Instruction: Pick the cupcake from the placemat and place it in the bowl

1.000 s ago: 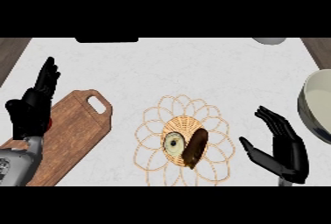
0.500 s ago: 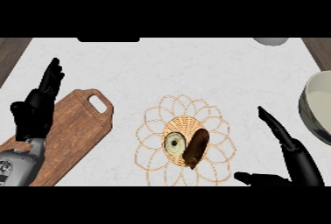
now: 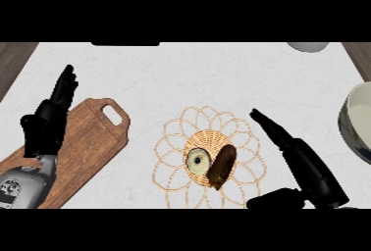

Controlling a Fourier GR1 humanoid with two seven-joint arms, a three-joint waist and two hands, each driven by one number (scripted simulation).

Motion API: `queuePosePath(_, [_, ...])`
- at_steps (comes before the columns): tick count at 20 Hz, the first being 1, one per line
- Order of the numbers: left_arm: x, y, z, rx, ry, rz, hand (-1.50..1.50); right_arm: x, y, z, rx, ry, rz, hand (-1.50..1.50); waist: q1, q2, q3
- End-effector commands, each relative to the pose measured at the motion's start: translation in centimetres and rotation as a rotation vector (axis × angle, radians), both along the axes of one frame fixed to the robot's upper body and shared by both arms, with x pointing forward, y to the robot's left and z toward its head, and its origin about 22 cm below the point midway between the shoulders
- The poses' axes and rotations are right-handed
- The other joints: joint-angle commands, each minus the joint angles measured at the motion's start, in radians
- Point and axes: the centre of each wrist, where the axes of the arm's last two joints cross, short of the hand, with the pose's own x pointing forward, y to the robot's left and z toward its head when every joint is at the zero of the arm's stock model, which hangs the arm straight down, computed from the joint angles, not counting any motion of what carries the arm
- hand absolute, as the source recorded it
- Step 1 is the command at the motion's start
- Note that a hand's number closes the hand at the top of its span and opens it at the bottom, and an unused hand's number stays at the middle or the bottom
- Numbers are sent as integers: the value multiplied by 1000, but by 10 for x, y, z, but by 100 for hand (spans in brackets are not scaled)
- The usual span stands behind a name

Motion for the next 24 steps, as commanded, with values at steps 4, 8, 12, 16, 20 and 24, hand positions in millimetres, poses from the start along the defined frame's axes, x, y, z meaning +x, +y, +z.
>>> queuePosePath(4, [-2, -5, 2, 7, -6, 6, 0, 23, 64, 25, -128, 140, 87, -150, 5, 1, 2])
queuePosePath(8, [3, 3, 5, -11, 0, 8, 0, 24, 74, 21, -165, 190, 116, -150, -8, 0, 2])
queuePosePath(12, [10, 5, 5, -2, 7, 16, 0, 38, 89, 10, -276, 299, 140, -150, -8, 2, 2])
queuePosePath(16, [-12, 0, 7, -3, 15, 20, 0, 21, 106, 14, -340, 343, 89, -150, -8, -2, 2])
queuePosePath(20, [-3, -9, 12, -4, 5, 4, 0, 37, 122, -29, -332, 350, 83, -150, -7, 0, 3])
queuePosePath(24, [-4, -3, -11, 3, 3, 9, 0, 55, 130, -40, -323, 342, 75, -150, -7, 1, 3])
